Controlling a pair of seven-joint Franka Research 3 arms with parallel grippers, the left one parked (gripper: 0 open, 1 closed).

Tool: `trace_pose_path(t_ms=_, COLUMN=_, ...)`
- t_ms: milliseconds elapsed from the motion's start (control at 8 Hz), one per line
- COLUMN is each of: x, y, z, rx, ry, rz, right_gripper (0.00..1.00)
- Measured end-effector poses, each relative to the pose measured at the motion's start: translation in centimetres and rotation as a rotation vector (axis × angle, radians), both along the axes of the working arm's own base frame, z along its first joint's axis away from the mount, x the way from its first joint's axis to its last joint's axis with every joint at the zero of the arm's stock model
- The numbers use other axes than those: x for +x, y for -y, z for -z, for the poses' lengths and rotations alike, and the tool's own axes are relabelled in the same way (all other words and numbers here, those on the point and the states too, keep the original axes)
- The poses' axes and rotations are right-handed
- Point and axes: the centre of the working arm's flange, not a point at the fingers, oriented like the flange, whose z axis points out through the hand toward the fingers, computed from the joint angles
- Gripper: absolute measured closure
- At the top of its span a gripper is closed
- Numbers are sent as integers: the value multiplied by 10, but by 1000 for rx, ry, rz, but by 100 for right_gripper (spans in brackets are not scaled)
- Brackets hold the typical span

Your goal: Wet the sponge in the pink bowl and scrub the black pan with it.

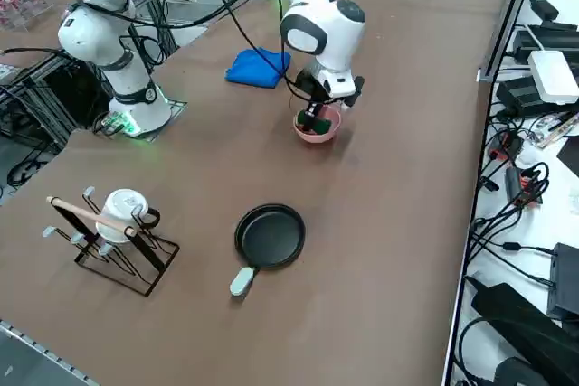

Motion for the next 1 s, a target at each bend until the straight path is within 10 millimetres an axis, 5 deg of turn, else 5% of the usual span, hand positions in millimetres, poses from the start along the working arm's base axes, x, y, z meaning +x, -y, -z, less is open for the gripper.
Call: trace_pose_path(t_ms=1000, x=2, y=0, z=13, rx=-2, ry=10, rz=0, right_gripper=78)
